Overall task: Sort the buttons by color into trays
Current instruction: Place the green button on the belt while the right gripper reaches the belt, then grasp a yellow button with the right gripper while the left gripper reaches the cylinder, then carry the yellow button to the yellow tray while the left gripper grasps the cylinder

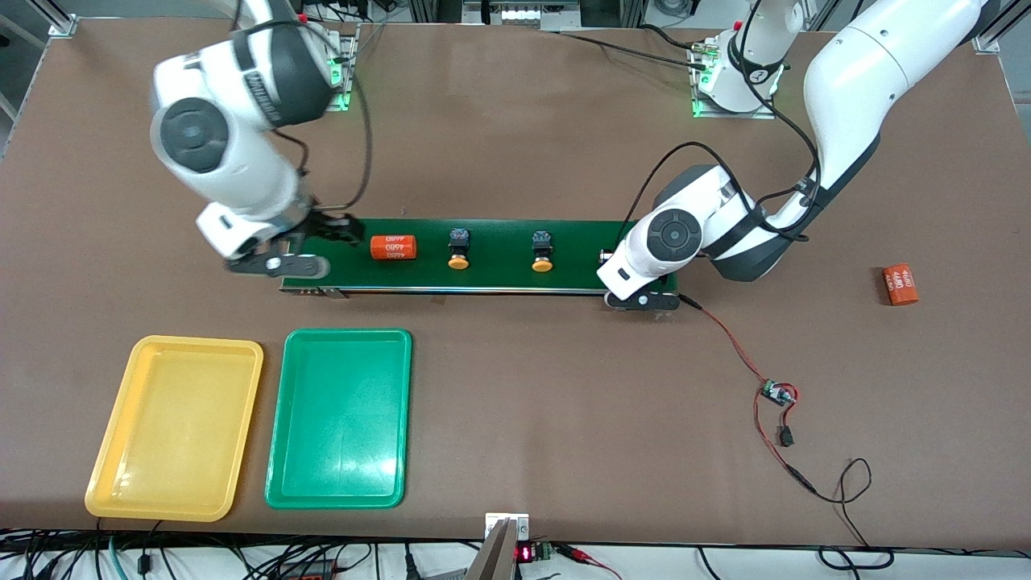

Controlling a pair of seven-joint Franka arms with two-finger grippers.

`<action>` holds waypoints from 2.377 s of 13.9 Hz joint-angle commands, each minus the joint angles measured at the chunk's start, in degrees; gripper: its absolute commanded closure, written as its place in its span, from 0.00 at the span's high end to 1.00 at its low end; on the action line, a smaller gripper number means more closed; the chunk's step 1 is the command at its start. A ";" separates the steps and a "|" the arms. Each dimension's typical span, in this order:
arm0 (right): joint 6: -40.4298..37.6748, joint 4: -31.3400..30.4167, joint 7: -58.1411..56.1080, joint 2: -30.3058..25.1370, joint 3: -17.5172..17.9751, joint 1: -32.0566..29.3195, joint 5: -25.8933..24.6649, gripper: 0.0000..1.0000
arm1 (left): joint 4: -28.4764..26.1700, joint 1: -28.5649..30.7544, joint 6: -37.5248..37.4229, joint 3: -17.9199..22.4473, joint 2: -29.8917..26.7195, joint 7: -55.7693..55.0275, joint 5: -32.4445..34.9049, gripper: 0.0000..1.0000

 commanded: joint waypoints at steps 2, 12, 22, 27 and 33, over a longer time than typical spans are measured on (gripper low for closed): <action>13.70 -8.02 6.83 -0.01 6.26 -0.29 0.42 1.00 | 2.01 2.11 -2.85 -2.16 -2.40 -0.56 -1.06 1.00; 23.85 -12.27 8.34 8.50 7.76 3.84 -0.27 1.00 | 14.06 19.24 -26.51 -1.30 -2.41 24.20 2.36 1.00; 26.05 -15.69 8.25 11.41 6.71 3.93 -0.54 0.58 | 1.15 43.84 -15.30 0.02 -1.97 35.27 15.10 1.00; 25.53 -12.37 9.84 10.36 4.00 3.58 -0.10 0.08 | -2.47 46.78 0.71 7.57 -1.09 42.84 15.72 1.00; 25.08 -5.15 -4.97 12.02 -7.69 -3.78 -4.48 0.00 | -2.56 46.77 2.15 8.55 0.58 44.26 19.07 0.37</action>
